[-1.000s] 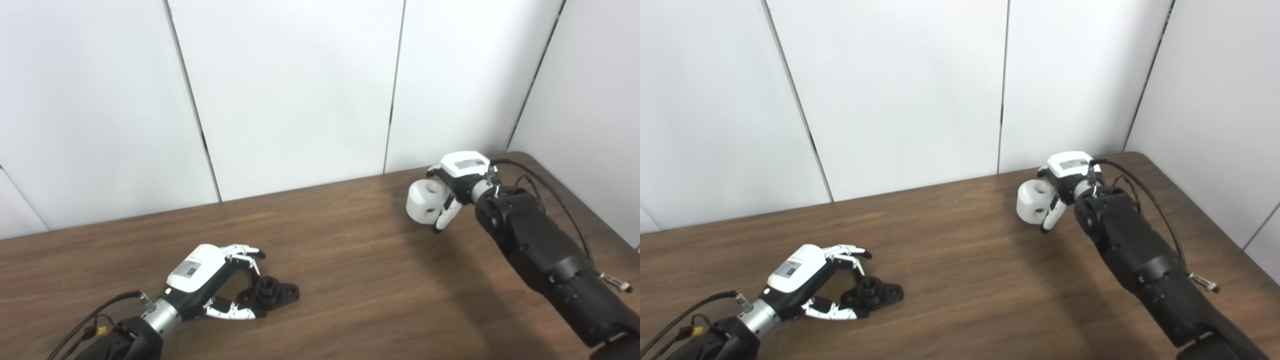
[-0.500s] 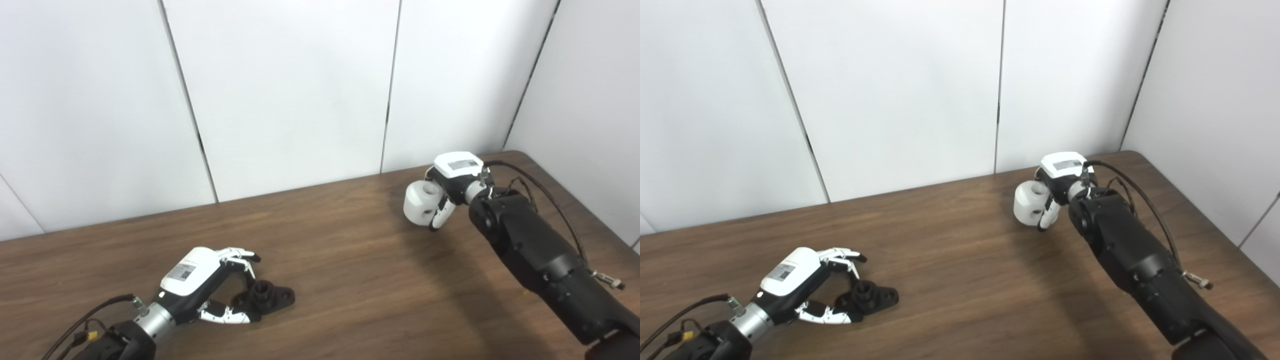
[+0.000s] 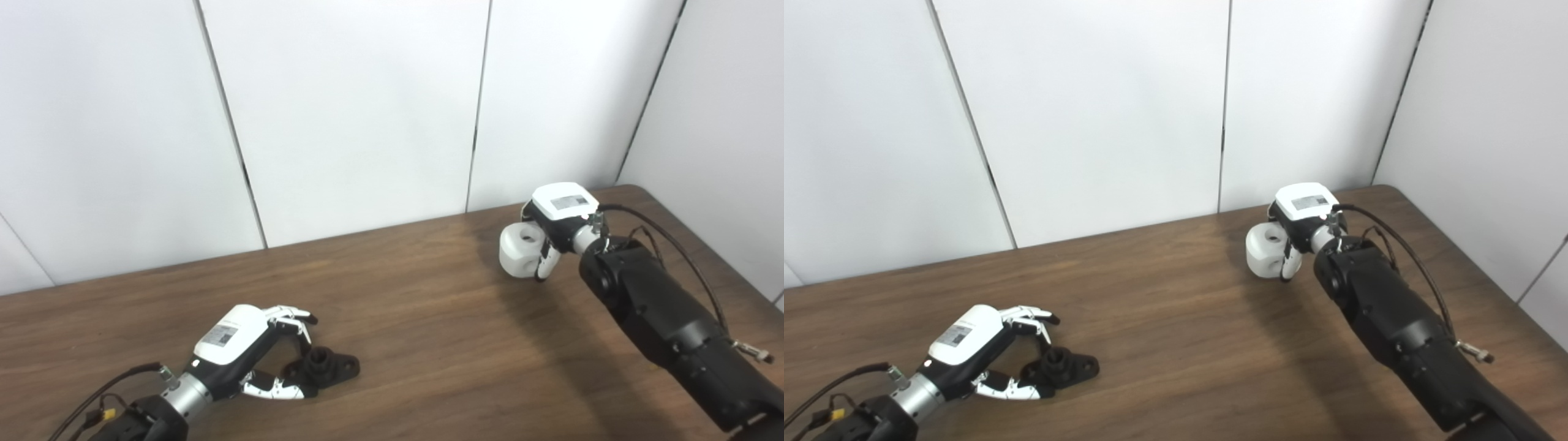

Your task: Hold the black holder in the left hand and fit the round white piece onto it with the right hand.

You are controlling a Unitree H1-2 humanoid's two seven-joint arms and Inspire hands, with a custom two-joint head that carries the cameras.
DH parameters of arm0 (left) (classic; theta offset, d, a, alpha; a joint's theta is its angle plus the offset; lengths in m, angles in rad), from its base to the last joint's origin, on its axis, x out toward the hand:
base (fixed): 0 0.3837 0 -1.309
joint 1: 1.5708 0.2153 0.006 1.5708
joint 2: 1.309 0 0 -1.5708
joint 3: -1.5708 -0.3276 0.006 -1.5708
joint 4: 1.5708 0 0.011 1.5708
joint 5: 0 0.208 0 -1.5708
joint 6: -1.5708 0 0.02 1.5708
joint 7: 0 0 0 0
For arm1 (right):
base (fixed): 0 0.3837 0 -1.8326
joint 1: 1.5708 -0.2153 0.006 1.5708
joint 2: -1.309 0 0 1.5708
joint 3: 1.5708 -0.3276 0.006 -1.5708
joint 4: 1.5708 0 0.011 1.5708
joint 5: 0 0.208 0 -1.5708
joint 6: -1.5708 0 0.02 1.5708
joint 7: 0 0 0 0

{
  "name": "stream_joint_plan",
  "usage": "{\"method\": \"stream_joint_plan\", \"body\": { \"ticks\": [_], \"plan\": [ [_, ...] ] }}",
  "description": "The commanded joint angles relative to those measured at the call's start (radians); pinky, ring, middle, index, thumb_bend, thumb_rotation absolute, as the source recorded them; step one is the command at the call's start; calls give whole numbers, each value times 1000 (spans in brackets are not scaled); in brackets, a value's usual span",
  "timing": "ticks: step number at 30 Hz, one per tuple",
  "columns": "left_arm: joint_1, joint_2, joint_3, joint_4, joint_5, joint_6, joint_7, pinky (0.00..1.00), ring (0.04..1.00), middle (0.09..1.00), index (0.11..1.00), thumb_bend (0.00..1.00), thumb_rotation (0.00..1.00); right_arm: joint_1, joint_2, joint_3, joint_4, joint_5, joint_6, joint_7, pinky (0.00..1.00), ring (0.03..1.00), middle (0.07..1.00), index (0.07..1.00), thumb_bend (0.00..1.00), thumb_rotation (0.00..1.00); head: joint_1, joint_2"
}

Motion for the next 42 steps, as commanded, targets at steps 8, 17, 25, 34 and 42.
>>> {"method": "stream_joint_plan", "body": {
  "ticks": [8,17,25,34,42],
  "plan": [
    [42,10,-25,43,73,21,-31,684,817,806,485,524,53,-29,-46,-56,-167,90,-22,39,676,752,716,484,519,142,131,32],
    [30,-20,-51,125,73,22,8,752,880,851,485,525,58,-44,-11,-63,-367,156,0,176,677,798,755,483,523,137,257,44],
    [17,-38,-70,172,83,21,67,749,888,851,484,525,62,-84,48,-40,-445,181,-46,215,679,807,759,481,524,136,337,53],
    [16,-82,-80,157,94,96,51,798,919,876,484,525,65,-144,105,-11,-441,230,-91,240,660,817,774,482,522,140,468,83],
    [10,-104,-98,151,112,129,57,808,927,878,485,524,70,-171,175,35,-392,254,-153,223,625,785,761,481,524,136,553,112]
  ]
}}
